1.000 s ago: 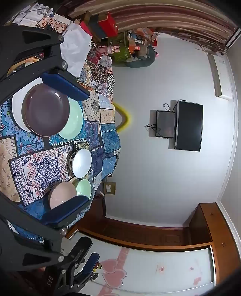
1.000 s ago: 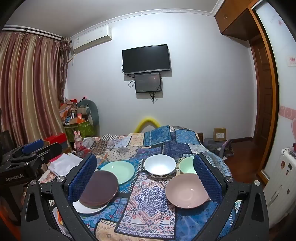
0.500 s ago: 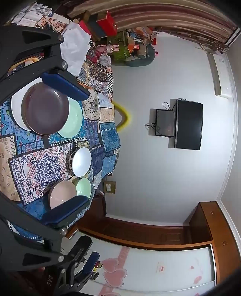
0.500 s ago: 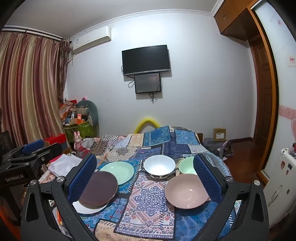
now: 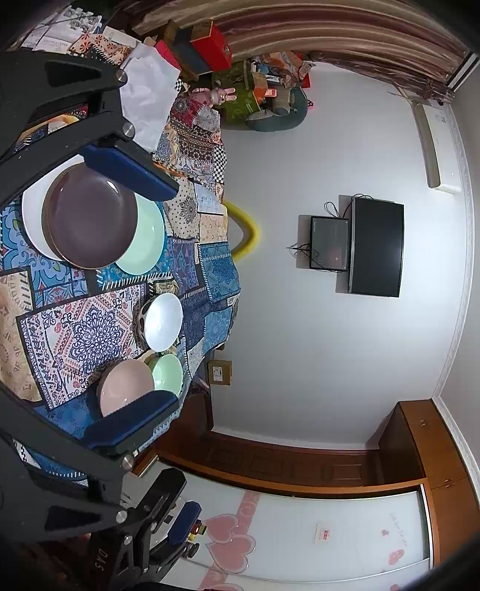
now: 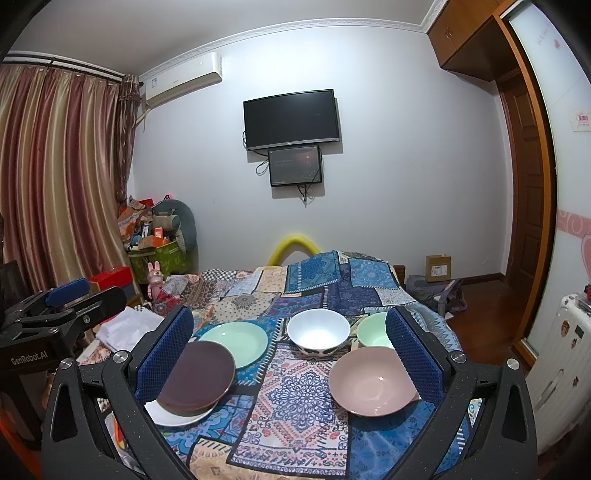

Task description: Organize plates and bowls

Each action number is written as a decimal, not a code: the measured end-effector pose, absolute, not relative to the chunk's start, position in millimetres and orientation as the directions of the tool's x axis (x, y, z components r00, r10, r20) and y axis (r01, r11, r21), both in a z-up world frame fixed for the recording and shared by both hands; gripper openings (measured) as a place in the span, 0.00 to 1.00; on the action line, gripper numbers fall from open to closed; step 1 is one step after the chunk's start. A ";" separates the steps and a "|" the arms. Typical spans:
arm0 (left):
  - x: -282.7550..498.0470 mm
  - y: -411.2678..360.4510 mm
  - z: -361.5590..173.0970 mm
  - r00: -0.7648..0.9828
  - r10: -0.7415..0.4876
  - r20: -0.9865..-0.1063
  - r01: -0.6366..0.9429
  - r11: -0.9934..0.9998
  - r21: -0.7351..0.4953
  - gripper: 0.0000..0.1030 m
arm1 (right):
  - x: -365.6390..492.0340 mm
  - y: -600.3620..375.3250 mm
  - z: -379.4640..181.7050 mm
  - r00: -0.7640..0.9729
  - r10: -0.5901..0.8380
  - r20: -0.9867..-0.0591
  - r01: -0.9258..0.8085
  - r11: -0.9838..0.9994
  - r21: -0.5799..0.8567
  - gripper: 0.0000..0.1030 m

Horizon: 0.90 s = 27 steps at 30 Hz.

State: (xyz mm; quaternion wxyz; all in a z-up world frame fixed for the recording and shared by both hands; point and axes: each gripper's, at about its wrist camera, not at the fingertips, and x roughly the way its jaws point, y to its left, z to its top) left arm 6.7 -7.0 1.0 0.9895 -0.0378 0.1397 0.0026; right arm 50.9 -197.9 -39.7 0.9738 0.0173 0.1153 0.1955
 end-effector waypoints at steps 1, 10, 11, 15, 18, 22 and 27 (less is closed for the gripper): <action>7.0 -7.1 0.8 0.961 -0.005 -0.276 -0.016 0.997 -0.074 1.00 | 51.4 -197.3 -38.9 0.897 0.385 -0.217 -0.377 0.923 0.078 1.00; 8.2 -8.0 0.1 0.961 -0.006 -0.277 -0.015 0.997 -0.073 1.00 | 49.5 -195.7 -35.3 0.896 0.389 -0.216 -0.381 0.921 0.079 1.00; 8.0 -8.1 0.0 0.961 -0.007 -0.276 -0.014 0.997 -0.073 1.00 | 49.7 -195.7 -34.5 0.895 0.389 -0.218 -0.381 0.921 0.079 1.00; 7.2 -8.4 -0.2 0.962 -0.009 -0.274 -0.012 0.997 -0.072 1.00 | 50.1 -194.9 -33.7 0.895 0.390 -0.216 -0.382 0.921 0.080 1.00; 6.8 -8.3 -0.2 0.962 -0.009 -0.273 -0.010 0.997 -0.071 1.00 | 50.1 -194.8 -33.6 0.895 0.390 -0.216 -0.382 0.921 0.080 1.00; 7.0 -8.4 -0.5 0.962 -0.006 -0.274 -0.014 0.997 -0.070 1.00 | 51.2 -194.5 -33.8 0.893 0.395 -0.217 -0.386 0.919 0.085 1.00; 8.5 -6.3 -2.7 0.960 0.006 -0.280 -0.027 0.997 -0.069 1.00 | 55.8 -192.2 -37.6 0.883 0.411 -0.226 -0.400 0.911 0.097 1.00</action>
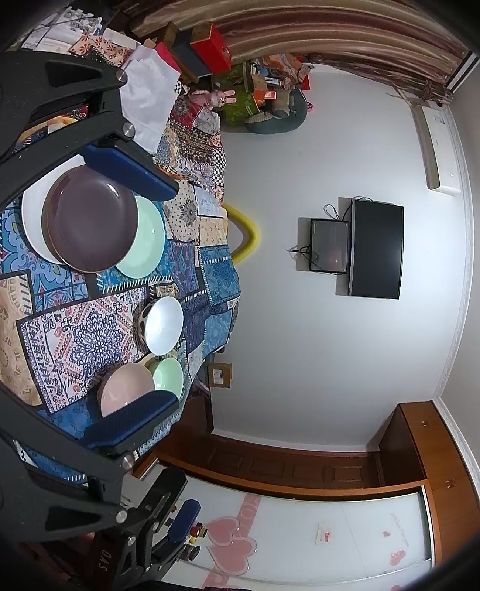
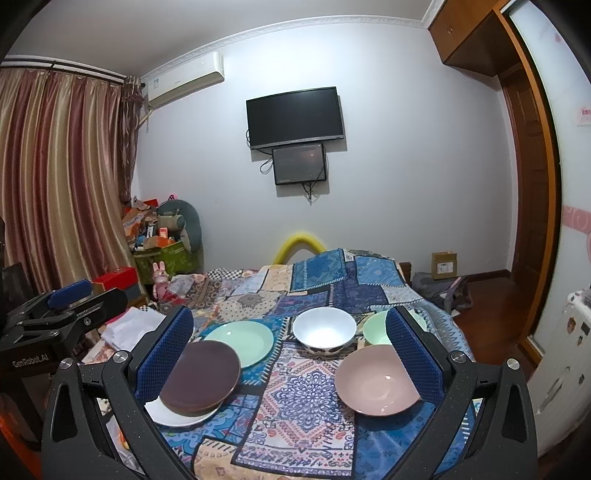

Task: Organize plates and bowls
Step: 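Grasp the dark brown plate rim with the left gripper while the right gripper grasps it too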

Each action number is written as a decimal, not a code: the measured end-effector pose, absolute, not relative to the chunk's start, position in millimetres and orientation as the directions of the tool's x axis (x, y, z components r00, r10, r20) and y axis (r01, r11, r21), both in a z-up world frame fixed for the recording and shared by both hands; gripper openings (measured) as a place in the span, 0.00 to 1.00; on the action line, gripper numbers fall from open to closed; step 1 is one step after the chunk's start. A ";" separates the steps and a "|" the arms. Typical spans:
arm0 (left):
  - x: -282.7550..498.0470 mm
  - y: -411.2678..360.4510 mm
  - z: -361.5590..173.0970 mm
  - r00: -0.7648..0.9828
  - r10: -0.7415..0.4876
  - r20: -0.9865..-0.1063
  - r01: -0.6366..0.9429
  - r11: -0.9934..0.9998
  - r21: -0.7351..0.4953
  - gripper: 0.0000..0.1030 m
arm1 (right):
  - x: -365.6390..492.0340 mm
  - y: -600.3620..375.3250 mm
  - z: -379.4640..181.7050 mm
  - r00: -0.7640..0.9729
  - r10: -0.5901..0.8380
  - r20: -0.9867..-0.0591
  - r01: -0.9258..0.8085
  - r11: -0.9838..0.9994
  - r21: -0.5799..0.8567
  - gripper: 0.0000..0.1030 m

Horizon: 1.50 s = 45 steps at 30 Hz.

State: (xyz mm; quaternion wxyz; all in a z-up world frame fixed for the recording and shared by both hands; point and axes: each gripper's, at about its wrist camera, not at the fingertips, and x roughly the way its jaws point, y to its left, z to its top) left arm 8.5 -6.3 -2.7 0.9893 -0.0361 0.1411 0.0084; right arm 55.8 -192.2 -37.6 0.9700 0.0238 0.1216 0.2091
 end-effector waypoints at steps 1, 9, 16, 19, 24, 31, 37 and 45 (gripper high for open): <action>10.1 -5.3 -3.4 0.959 0.010 -0.284 -0.030 0.997 -0.068 1.00 | 56.9 -191.7 -39.1 0.881 0.414 -0.229 -0.402 0.910 0.097 1.00; 23.7 16.9 -19.1 0.947 0.036 -0.319 -0.054 0.997 -0.048 1.00 | 72.7 -175.9 -53.0 0.851 0.451 -0.269 -0.447 0.891 0.080 1.00; 44.5 62.3 -46.9 0.912 0.106 -0.397 -0.109 0.994 0.014 1.00 | 100.8 -149.0 -75.1 0.800 0.487 -0.351 -0.501 0.864 0.057 1.00; 55.5 87.2 -61.5 0.884 0.117 -0.452 -0.133 0.991 -0.004 1.00 | 113.5 -135.1 -83.0 0.779 0.495 -0.384 -0.519 0.853 0.046 1.00; 75.7 130.8 -97.5 0.815 0.103 -0.571 -0.158 0.986 -0.046 0.75 | 140.4 -108.4 -101.9 0.735 0.507 -0.450 -0.547 0.836 0.049 1.00; 89.7 169.5 -138.2 0.770 0.099 -0.630 -0.199 0.976 -0.090 0.70 | 170.9 -75.1 -132.7 0.666 0.500 -0.553 -0.568 0.821 0.059 0.78; 103.9 186.0 -173.0 0.712 0.022 -0.702 -0.171 0.975 -0.142 0.44 | 191.8 -50.0 -158.7 0.595 0.486 -0.640 -0.585 0.808 0.070 0.57; 113.1 198.1 -203.2 0.648 -0.001 -0.762 -0.205 0.963 -0.175 0.26 | 214.4 -31.0 -189.0 0.549 0.457 -0.700 -0.575 0.814 0.080 0.46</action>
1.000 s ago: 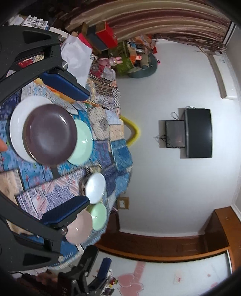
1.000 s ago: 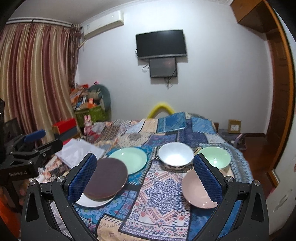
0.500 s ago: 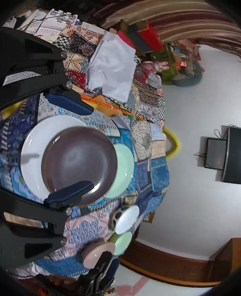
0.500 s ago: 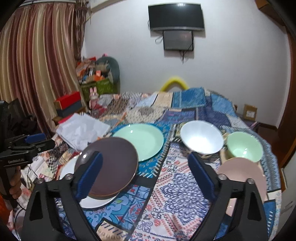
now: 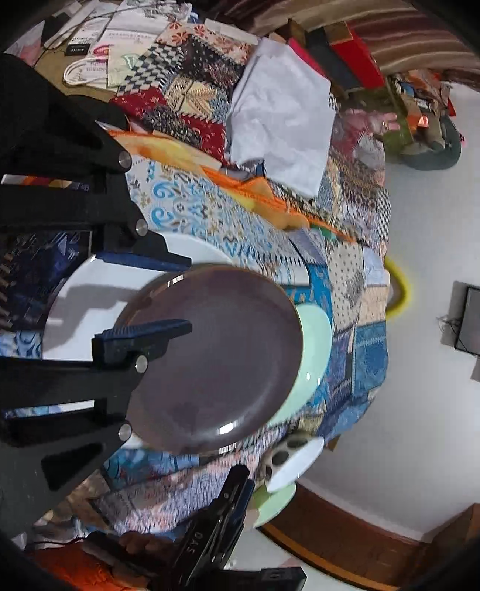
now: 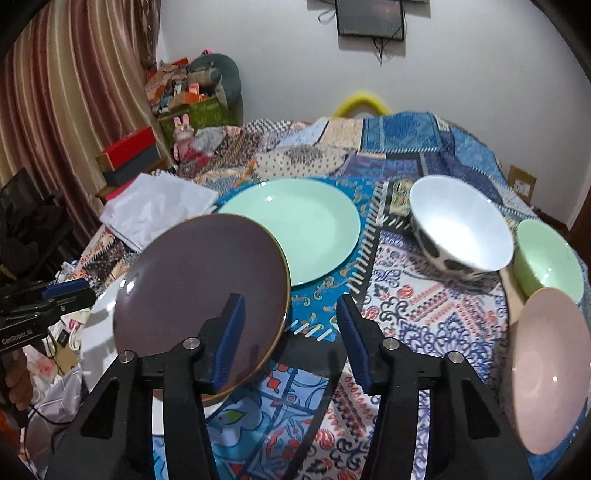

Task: Organize plates and bowls
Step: 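Grasp the dark brown plate rim with the left gripper while the right gripper grasps it too, then lift the brown plate off the white plate and carry it toward the pink bowl with both grippers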

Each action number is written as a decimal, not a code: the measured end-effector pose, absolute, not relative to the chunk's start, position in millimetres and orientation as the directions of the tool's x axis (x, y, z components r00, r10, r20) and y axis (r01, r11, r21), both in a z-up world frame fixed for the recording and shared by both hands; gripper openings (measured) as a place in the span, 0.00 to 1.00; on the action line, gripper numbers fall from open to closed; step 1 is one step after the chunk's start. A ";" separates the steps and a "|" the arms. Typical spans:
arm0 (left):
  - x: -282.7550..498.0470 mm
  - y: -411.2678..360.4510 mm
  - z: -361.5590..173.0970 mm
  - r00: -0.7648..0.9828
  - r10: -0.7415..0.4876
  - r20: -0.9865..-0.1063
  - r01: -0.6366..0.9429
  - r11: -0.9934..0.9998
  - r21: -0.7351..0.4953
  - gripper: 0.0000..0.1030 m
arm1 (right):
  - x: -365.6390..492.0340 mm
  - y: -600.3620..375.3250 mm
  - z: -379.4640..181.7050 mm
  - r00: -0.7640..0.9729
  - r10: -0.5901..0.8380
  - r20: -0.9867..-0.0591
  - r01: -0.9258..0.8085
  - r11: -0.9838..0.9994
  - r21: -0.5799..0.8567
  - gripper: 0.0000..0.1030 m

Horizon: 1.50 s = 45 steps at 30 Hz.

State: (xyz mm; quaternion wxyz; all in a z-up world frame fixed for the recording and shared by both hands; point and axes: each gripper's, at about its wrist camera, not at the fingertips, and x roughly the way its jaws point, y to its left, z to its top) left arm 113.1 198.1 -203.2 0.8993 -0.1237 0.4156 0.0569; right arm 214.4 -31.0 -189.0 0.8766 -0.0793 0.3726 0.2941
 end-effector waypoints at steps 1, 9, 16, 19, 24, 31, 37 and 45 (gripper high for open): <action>114.7 198.2 -205.4 0.644 0.002 -0.765 -0.205 0.964 -0.170 0.26 | 216.3 -29.5 -190.4 0.544 0.454 -0.705 -0.574 0.815 0.082 0.45; 126.6 200.4 -216.5 0.619 0.007 -0.785 -0.209 0.965 -0.156 0.26 | 227.0 -22.0 -204.5 0.507 0.459 -0.730 -0.581 0.807 0.104 0.37; 136.4 205.8 -229.8 0.576 -0.030 -0.817 -0.216 0.958 -0.187 0.21 | 234.6 -18.9 -212.9 0.464 0.475 -0.748 -0.579 0.801 0.149 0.29; 139.0 207.1 -235.0 0.562 -0.043 -0.826 -0.220 0.955 -0.199 0.20 | 235.2 -18.1 -215.5 0.452 0.480 -0.752 -0.583 0.797 0.158 0.26; 143.3 207.6 -238.7 0.562 -0.070 -0.824 -0.210 0.952 -0.224 0.20 | 235.5 -15.2 -217.5 0.438 0.490 -0.753 -0.591 0.789 0.170 0.23; 150.3 212.8 -242.6 0.557 -0.106 -0.824 -0.204 0.944 -0.260 0.21 | 238.5 -10.8 -220.4 0.415 0.514 -0.750 -0.593 0.779 0.205 0.19; 149.1 206.4 -241.5 0.563 -0.089 -0.822 -0.202 0.949 -0.241 0.21 | 237.3 -10.2 -219.6 0.431 0.508 -0.746 -0.597 0.781 0.186 0.19; 150.3 201.1 -243.4 0.569 -0.104 -0.816 -0.215 0.939 -0.270 0.21 | 232.7 -18.8 -214.7 0.470 0.490 -0.735 -0.605 0.785 0.137 0.19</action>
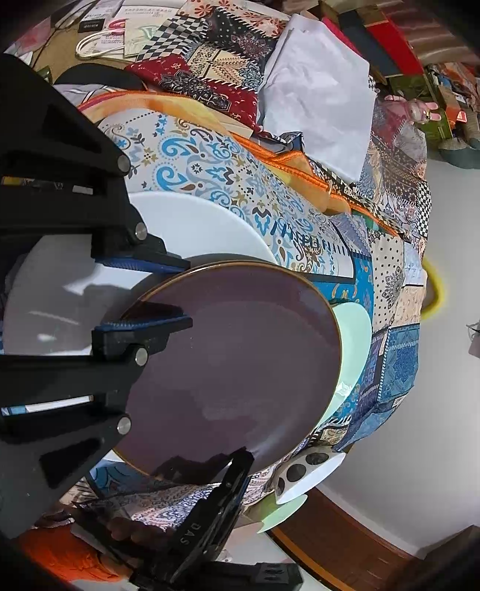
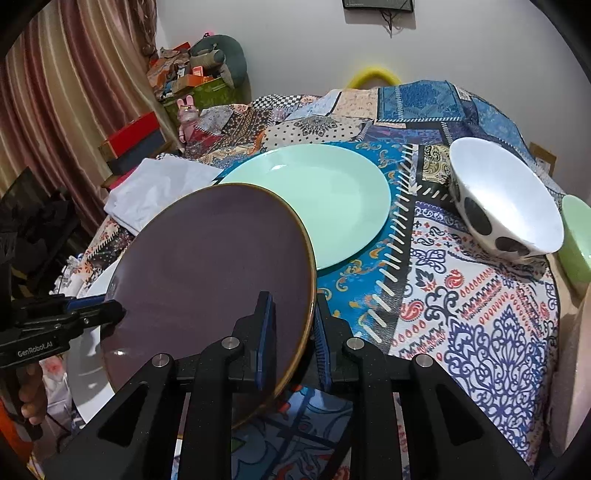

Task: Organize plates and bowls
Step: 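Lift the brown plate off the white plate and carry it toward the pink bowl with both grippers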

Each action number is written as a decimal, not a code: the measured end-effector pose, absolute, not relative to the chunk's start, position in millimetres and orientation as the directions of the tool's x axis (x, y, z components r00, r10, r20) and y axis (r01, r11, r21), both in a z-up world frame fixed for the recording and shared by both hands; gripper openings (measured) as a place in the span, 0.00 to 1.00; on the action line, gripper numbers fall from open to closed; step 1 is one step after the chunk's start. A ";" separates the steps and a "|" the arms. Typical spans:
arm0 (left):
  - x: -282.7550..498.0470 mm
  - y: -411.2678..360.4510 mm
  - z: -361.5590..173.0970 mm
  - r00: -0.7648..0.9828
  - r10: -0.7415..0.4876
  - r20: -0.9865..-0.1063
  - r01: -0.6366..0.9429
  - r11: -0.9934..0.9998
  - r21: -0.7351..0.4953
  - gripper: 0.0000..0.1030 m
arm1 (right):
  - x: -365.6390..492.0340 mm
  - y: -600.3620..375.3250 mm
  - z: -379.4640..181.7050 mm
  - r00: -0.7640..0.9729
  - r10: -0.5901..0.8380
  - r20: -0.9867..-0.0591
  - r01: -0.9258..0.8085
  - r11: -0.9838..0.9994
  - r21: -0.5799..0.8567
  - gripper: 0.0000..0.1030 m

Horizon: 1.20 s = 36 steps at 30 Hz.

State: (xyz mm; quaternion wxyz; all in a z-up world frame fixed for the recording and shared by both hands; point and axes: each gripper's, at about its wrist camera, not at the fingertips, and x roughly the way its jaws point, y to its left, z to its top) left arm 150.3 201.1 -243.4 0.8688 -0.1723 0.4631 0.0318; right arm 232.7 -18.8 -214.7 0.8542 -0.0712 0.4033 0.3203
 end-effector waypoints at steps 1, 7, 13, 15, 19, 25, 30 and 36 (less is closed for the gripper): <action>150.4 201.3 -243.7 0.571 -0.113 -0.813 -0.216 0.935 -0.281 0.21 | 231.8 -20.1 -214.1 0.475 0.488 -0.732 -0.606 0.785 0.131 0.19; 149.4 195.7 -242.8 0.575 -0.117 -0.810 -0.201 0.939 -0.278 0.21 | 229.7 -26.7 -211.3 0.486 0.483 -0.729 -0.605 0.788 0.119 0.19; 147.8 191.7 -238.4 0.588 -0.122 -0.800 -0.195 0.938 -0.286 0.21 | 225.5 -33.1 -210.2 0.487 0.488 -0.724 -0.598 0.791 0.130 0.19; 148.1 190.2 -237.3 0.587 -0.128 -0.799 -0.198 0.935 -0.295 0.21 | 224.3 -36.3 -209.1 0.492 0.489 -0.720 -0.594 0.793 0.132 0.19; 148.9 185.9 -233.7 0.592 -0.119 -0.797 -0.200 0.936 -0.289 0.21 | 220.9 -39.6 -206.8 0.500 0.492 -0.713 -0.592 0.795 0.132 0.19; 147.9 179.1 -228.7 0.601 -0.122 -0.790 -0.188 0.939 -0.288 0.21 | 218.1 -47.8 -206.2 0.502 0.501 -0.705 -0.584 0.798 0.150 0.19; 147.6 170.1 -224.1 0.607 -0.124 -0.785 -0.174 0.943 -0.284 0.21 | 214.0 -56.6 -203.9 0.514 0.500 -0.697 -0.576 0.803 0.152 0.19; 147.1 157.5 -216.7 0.612 -0.131 -0.780 -0.148 0.950 -0.275 0.21 | 210.2 -69.1 -199.0 0.527 0.500 -0.687 -0.560 0.812 0.161 0.19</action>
